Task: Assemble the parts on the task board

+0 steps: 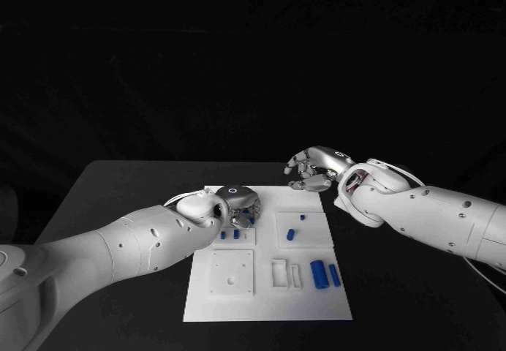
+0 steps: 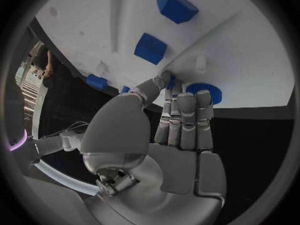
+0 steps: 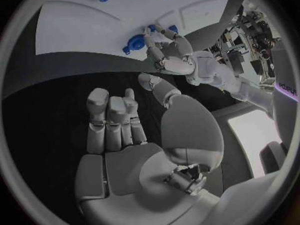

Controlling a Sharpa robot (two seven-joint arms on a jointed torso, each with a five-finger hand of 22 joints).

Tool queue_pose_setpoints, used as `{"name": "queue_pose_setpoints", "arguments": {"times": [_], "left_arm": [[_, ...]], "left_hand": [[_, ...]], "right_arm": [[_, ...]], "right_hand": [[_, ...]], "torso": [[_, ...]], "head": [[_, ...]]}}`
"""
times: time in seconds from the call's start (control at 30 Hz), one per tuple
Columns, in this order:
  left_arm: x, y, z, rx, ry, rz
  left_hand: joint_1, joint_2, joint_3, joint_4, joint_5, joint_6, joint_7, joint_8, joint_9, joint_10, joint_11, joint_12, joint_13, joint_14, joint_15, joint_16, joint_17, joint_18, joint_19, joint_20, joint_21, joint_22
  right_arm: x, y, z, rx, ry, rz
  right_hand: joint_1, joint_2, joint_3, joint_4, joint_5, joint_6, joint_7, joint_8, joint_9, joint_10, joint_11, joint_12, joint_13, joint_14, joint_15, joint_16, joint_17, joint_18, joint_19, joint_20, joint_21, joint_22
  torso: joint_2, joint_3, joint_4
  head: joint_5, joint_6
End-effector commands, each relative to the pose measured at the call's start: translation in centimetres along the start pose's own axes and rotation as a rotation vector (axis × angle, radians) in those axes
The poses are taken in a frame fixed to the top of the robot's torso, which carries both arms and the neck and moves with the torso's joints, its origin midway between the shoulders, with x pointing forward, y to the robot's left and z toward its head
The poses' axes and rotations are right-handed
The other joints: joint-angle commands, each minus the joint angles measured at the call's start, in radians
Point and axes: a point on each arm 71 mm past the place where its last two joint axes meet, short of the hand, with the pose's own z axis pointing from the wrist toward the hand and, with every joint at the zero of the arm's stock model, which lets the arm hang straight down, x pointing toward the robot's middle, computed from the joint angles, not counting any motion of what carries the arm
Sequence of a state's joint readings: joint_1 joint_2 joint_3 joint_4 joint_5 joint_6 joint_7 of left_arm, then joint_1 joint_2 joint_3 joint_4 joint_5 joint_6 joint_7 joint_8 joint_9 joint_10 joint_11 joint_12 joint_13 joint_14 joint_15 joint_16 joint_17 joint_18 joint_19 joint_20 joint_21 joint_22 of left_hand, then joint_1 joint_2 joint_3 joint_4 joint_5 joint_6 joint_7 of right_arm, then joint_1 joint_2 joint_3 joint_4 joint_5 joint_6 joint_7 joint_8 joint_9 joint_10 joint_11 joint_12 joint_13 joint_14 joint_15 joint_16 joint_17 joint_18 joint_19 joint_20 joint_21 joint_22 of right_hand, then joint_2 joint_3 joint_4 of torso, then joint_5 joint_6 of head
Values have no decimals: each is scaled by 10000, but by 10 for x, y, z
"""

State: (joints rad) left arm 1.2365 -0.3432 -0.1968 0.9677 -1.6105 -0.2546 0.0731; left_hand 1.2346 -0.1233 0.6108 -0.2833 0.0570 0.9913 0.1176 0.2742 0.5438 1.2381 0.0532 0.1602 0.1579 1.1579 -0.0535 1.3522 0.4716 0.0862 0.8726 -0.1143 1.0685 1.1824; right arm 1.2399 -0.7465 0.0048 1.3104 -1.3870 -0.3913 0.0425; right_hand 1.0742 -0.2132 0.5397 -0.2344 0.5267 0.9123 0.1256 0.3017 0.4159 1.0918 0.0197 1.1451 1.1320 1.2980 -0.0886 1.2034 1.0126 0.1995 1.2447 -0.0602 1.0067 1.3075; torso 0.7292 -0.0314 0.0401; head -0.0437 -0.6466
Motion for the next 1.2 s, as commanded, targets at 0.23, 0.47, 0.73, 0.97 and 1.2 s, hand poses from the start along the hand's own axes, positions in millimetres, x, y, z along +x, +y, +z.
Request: {"name": "queue_pose_setpoints", "arguments": {"times": [0.23, 0.47, 0.73, 0.97, 1.2], "left_arm": [[22, 7, -6, -246, 946, 377], [21, 4, -7, -59, 688, 275], [19, 5, -9, -48, 238, 167], [15, 6, -13, -35, -390, -151], [5, 10, -19, -62, -1040, -487]], "left_hand": [[190, 34, 67, -7, 35, 187, -38, 111, -17, 259, 25, 91, 116, 116, -32, 58, -38, 252, 110, -293, -16, -24], [35, 133, -8, 58, 22, 496, -145, 249, -9, 544, -106, 214, 184, 287, -163, 98, -67, 234, 263, -376, 24, -17], [-44, 212, -21, 83, 25, 651, -197, 306, -14, 680, -174, 262, 218, 399, -228, 116, -86, 236, 365, -440, 51, -13], [-64, 284, 7, 99, 16, 732, -222, 328, -23, 749, -211, 280, 236, 495, -267, 140, -92, 242, 453, -490, 80, -8], [-49, 266, 41, 76, 43, 778, -240, 335, -35, 787, -231, 283, 247, 556, -287, 148, -99, 248, 516, -528, 102, -2]], "right_arm": [[1, 1, 0, -58, 78, -41], [1, 2, 0, -81, 62, -45], [1, 1, 0, -83, 42, -60], [0, 1, 0, -82, 34, -64], [0, 0, 0, -59, 28, -75]], "right_hand": [[-19, -14, 8, 75, 28, 9, 57, 4, 14, -35, -19, -33, -19, 18, -37, -53, -11, 623, 20, -78, -41, 105], [-25, -14, 6, 80, 27, 13, 56, 6, 15, -32, -21, -33, -22, 19, -38, -54, -12, 623, 21, -77, -41, 105], [-27, -14, 4, 84, 25, 15, 54, 7, 16, -29, -22, -33, -25, 21, -40, -54, -12, 623, 22, -77, -42, 105], [-26, -14, 4, 84, 24, 15, 53, 7, 16, -28, -23, -34, -26, 22, -41, -55, -12, 623, 22, -78, -43, 105], [-25, -13, 4, 85, 24, 16, 52, 8, 17, -25, -25, -34, -29, 23, -43, -56, -13, 623, 23, -78, -45, 105]], "torso": [[7, -7, -3], [3, -2, -4], [3, -2, -3], [-1, 0, -1], [-5, -3, 7]], "head": [[7, -10], [12, -11], [11, 16], [21, 76], [32, 109]]}}
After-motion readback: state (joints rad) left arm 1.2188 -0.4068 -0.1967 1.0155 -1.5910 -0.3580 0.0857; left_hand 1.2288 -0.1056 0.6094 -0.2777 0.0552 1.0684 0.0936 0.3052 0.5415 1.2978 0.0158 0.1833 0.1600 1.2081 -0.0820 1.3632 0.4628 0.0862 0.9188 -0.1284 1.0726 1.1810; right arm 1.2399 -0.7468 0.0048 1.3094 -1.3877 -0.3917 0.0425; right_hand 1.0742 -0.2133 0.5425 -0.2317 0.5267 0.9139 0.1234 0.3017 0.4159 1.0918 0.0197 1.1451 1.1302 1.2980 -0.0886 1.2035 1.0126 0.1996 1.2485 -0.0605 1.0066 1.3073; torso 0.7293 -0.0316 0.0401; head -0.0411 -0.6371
